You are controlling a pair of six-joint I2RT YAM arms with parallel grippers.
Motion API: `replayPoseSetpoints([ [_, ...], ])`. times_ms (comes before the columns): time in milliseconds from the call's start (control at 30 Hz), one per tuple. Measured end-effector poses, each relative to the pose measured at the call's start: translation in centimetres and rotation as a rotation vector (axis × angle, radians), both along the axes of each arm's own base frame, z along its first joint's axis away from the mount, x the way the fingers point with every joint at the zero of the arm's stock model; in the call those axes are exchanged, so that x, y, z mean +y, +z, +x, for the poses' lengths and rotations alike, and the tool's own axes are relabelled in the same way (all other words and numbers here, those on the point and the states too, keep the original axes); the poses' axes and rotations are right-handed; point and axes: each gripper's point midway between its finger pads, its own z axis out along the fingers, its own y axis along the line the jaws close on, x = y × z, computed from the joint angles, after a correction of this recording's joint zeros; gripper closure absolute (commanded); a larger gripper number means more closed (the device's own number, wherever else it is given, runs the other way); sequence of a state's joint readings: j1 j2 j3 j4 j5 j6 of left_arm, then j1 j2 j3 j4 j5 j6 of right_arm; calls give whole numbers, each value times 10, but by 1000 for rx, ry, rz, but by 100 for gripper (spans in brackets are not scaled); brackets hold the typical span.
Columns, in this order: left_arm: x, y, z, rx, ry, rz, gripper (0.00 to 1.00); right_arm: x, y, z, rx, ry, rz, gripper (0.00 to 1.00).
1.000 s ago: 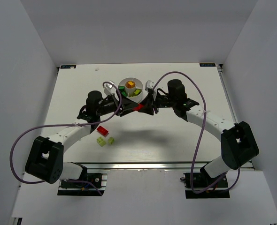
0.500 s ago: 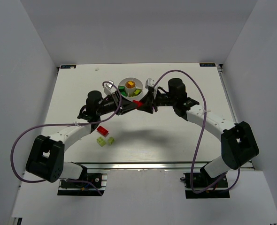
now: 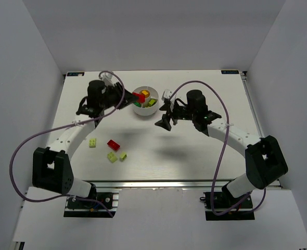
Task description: Sort the legos into containers by color
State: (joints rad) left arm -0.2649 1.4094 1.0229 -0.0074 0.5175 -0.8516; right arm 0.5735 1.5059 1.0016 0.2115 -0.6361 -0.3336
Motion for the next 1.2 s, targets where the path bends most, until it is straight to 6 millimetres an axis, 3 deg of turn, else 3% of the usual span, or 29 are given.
replayPoseSetpoints([
  [33,9,4,15,-17,40,43,100,-3,-3,0,-1,-2,-11,50],
  [100,22,10,42,-54,101,130,100,-9,-8,-1,5,-1,-26,92],
  [133,25,9,52,-64,118,167,100,-12,-10,-2,8,6,-33,100],
  [267,36,-1,89,-84,157,319,100,-18,-13,-6,28,16,-41,100],
  [400,48,-27,111,-71,175,451,100,-20,-11,-14,21,33,-39,100],
  [600,55,-55,125,-61,159,551,100,-20,-13,-19,31,51,-38,100],
  [800,52,-65,139,-69,142,568,100,-20,-12,-21,33,60,-35,100],
  [1200,40,-90,149,-53,99,539,95,-20,-13,-22,35,62,-35,100],
])
